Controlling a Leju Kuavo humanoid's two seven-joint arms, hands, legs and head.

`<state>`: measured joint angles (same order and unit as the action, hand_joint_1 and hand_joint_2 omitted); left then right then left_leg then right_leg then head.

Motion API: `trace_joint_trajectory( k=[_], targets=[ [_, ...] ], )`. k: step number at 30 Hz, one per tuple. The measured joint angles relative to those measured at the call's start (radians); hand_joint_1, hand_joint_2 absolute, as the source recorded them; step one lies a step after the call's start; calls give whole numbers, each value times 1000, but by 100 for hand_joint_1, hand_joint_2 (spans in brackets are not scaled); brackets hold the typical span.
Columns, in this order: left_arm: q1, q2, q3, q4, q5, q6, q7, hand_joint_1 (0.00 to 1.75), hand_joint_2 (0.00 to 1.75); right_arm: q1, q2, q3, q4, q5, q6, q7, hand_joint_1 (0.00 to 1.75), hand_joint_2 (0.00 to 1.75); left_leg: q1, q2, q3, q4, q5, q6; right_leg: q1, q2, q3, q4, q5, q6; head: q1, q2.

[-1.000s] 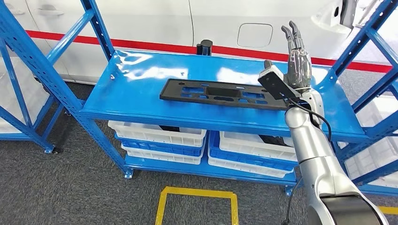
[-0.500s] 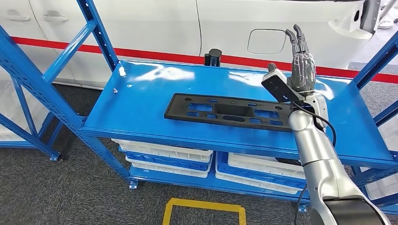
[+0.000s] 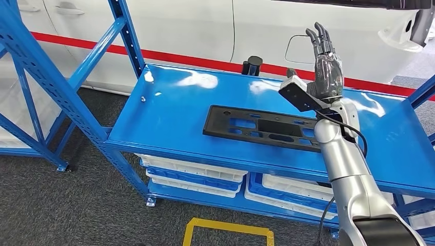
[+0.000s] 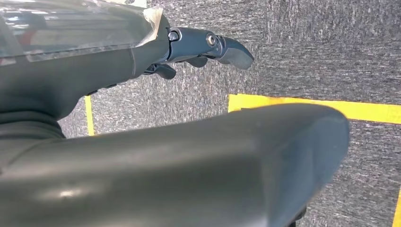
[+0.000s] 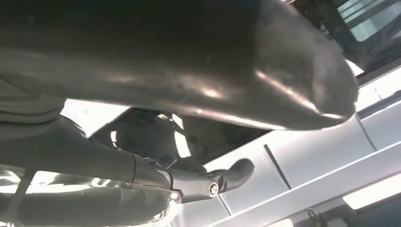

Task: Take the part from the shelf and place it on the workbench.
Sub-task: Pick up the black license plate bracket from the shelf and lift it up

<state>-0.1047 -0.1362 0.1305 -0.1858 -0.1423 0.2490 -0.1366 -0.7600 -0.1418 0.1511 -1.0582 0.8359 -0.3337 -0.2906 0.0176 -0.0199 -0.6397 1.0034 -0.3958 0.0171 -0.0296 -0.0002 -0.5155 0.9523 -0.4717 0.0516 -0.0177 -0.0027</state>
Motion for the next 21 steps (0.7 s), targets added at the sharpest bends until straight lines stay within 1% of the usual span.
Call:
trace_joint_trajectory(
  k=[2,6,7,11,16,21],
  targets=[
    [0,0,3,0,1,-3,-2,0,0,12,-3,10,-46,19,21,23,0,0,-1,0,0,0,-1,2,0,0,-1,-1,0,2,0,0],
    [3,0,10,0,6,-8,-6,0,0,53,-18,36,-148,43,66,61,0,0,-1,0,1,0,-2,3,0,0,-1,-1,-1,18,-1,0],
    [3,1,11,0,6,-8,-7,0,0,61,-22,41,-168,45,70,65,0,0,-1,1,1,0,-2,3,0,0,0,-1,-1,19,-1,0],
    [4,0,13,0,7,-8,-7,0,0,81,-34,54,-216,58,86,75,0,0,1,1,4,-1,-1,3,1,0,0,2,-1,19,-1,0],
    [10,0,21,0,16,-7,-14,0,0,103,-69,90,-294,69,163,110,0,0,2,1,5,-3,-1,3,2,0,0,3,-2,19,-1,0],
    [15,0,30,0,17,-7,-16,0,0,105,-93,112,-341,67,186,124,0,0,2,2,5,-3,-1,3,2,0,0,3,-2,18,-1,0]
  ],
)
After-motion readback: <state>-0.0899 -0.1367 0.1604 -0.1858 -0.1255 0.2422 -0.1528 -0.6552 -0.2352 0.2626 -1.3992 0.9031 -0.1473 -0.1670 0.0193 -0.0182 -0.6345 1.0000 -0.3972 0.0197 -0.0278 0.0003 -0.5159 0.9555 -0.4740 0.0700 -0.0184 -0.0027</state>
